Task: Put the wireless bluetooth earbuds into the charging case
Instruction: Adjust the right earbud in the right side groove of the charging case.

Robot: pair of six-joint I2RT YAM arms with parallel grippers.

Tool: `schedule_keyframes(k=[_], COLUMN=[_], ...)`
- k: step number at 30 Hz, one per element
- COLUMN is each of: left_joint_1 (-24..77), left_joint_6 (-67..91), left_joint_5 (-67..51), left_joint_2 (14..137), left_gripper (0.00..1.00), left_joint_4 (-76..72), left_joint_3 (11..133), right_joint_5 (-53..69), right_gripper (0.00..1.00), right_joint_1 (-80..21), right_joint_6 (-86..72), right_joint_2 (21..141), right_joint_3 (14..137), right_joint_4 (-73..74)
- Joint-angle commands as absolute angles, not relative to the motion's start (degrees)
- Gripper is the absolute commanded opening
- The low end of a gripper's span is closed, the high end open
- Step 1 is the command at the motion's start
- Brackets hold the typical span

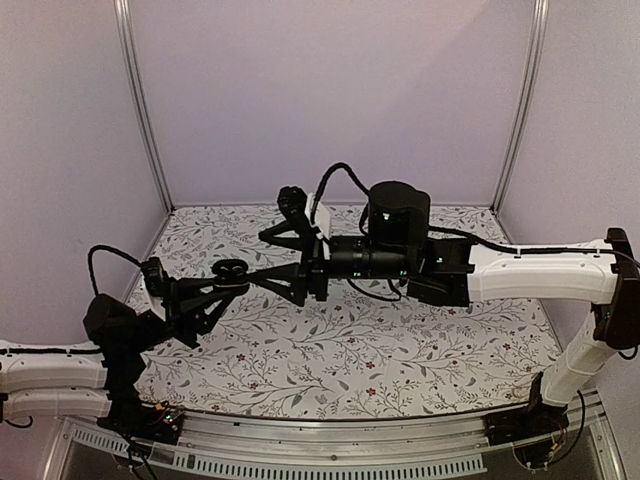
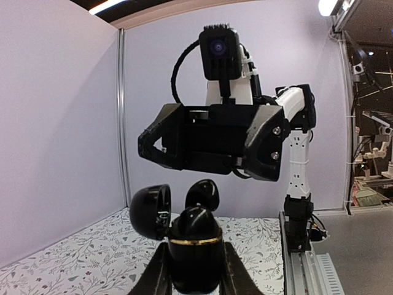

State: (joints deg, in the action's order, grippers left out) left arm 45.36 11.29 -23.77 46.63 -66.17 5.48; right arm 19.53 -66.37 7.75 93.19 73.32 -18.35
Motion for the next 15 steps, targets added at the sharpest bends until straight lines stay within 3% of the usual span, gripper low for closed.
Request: schedule_keyframes(k=[1, 15], left_joint_1=[45.5, 45.5], left_joint_6=[11.9, 12.0], left_joint_5=[-24.9, -24.9], left_joint_2=[47.1, 47.7], left_gripper=[0.0, 0.0], left_joint_4=[-67.3, -67.5], left_joint_3=[7.2, 7.3], right_joint_5=[21.6, 16.6], right_gripper=[0.75, 0.75], right_joint_1=[-66.4, -66.4], right_joint_6=[7.3, 6.5], right_joint_2=[94.9, 99.4], right_joint_3=[76.5, 81.6], right_joint_4=[-16.7, -12.5])
